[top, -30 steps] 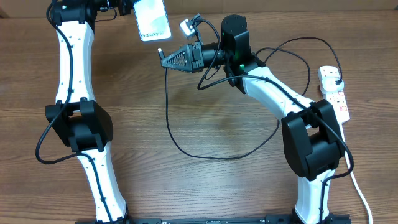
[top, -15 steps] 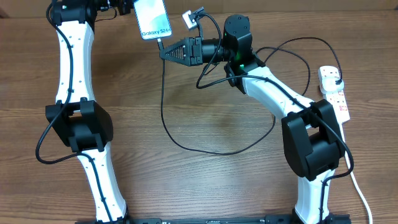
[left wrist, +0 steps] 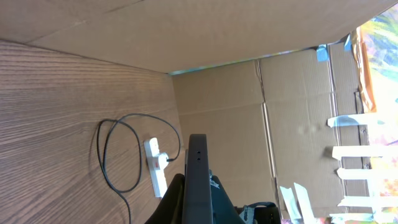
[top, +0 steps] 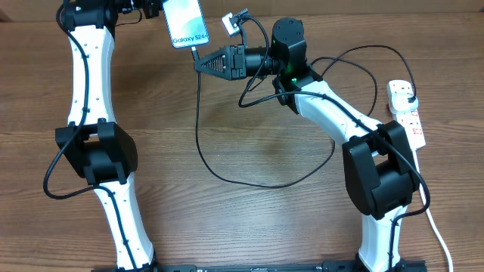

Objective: Plug charger to phone and switch on socket
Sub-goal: 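Carry the plug up to the bottom of the phone held by left gripper, then push the plug into the smartphone's bottom charging port with the right gripper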

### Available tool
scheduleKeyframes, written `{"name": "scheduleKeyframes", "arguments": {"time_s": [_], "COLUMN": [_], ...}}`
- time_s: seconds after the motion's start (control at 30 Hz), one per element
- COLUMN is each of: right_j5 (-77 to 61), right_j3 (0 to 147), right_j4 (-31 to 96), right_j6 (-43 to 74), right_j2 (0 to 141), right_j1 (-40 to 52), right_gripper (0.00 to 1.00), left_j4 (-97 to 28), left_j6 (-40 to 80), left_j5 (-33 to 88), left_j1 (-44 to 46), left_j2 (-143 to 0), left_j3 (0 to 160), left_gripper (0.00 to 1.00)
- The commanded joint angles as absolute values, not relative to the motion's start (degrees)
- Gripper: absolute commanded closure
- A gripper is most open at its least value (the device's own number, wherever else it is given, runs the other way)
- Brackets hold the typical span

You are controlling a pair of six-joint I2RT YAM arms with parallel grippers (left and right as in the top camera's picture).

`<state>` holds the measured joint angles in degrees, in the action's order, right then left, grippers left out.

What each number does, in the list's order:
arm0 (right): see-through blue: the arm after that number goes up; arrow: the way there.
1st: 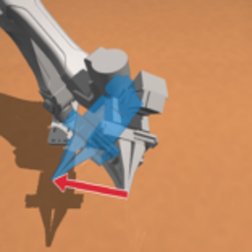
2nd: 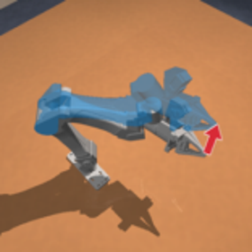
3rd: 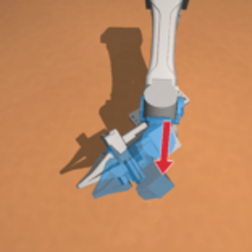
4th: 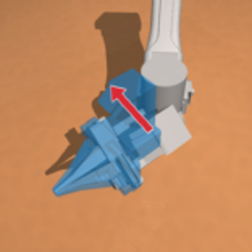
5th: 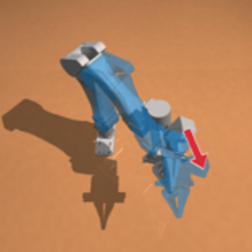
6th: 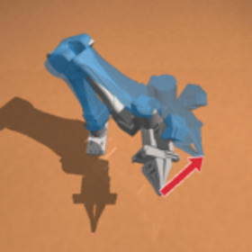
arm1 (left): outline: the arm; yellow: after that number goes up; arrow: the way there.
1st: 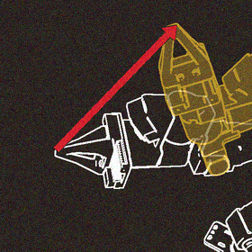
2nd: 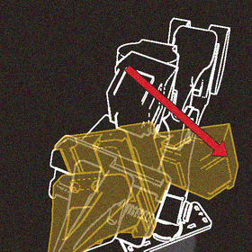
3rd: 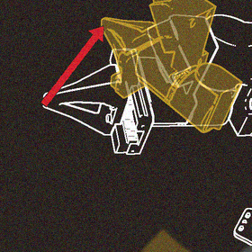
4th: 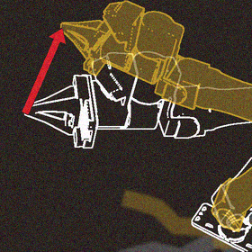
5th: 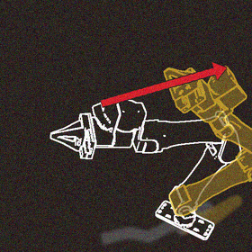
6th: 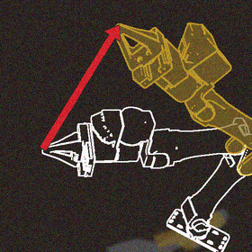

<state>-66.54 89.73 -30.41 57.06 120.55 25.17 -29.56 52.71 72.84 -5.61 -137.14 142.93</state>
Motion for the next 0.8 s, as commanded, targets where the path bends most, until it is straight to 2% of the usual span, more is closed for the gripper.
{"name": "scheduleKeyframes", "arguments": {"time_s": [0.0, 0.77], "right_j5": [-66.0, -64.2], "right_j3": [90.8, 90.8], "right_j4": [-30.8, -30.8], "right_j6": [57.5, 58.6], "right_j2": [120.9, 120.9], "right_j1": [25.1, 25.1], "right_gripper": [0.96, 0.96], "left_j4": [-29.3, -29.4], "left_j6": [54.5, 54.5], "left_j5": [74.4, 74.9], "left_j1": [-5.2, -5.1], "left_j2": [-134.7, -134.7], "left_j3": [144.4, 144.4], "left_gripper": [0.96, 0.96]}}
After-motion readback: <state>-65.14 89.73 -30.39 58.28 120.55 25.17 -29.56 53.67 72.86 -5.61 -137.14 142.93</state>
